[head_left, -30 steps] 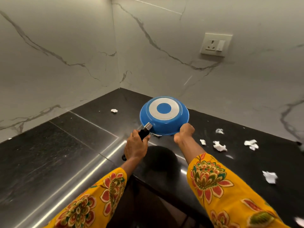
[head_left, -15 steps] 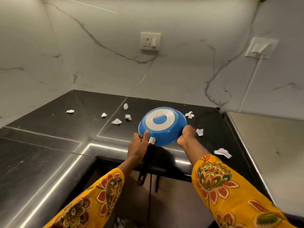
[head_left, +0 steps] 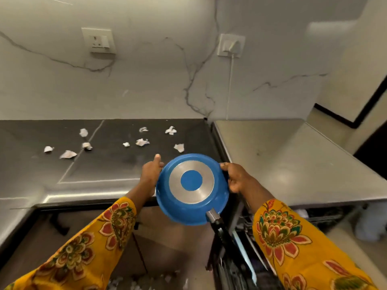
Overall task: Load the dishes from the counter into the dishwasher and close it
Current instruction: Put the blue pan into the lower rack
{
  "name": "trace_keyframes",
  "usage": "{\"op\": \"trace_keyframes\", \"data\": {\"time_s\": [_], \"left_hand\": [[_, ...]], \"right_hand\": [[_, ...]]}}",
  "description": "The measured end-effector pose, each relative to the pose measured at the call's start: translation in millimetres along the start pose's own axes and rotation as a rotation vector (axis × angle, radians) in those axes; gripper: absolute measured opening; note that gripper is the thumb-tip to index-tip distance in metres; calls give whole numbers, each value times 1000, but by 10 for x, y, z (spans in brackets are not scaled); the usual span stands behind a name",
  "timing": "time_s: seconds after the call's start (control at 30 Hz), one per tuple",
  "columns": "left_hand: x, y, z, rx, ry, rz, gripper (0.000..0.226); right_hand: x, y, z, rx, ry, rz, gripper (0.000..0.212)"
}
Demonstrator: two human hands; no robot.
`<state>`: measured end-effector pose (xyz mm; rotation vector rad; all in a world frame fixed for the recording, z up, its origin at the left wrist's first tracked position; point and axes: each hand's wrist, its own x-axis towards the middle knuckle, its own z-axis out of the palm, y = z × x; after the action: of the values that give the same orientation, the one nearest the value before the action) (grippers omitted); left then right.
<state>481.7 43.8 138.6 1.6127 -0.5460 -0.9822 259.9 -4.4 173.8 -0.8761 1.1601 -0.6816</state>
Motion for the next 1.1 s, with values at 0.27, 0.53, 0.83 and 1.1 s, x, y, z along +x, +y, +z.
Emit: {"op": "trace_keyframes", "data": {"time_s": [0.27,0.53,0.83,1.1], "left_hand": [[-657,-458,813,9,-441,-286,37],[-1333,-1022,1387,-107,-459,-387,38],[-1903,-1498,1727,-198,-224,-386,31],[-2216,-1963,1932,-312,-48,-375,30]], "right_hand": [[-238,300,-1148,-212,-27,108,29],[-459,703,-1847,-397,160,-19,20],[-663,1282,-2214,-321,468,-125,9],[-915,2215,-2224,77,636,284,42]]}}
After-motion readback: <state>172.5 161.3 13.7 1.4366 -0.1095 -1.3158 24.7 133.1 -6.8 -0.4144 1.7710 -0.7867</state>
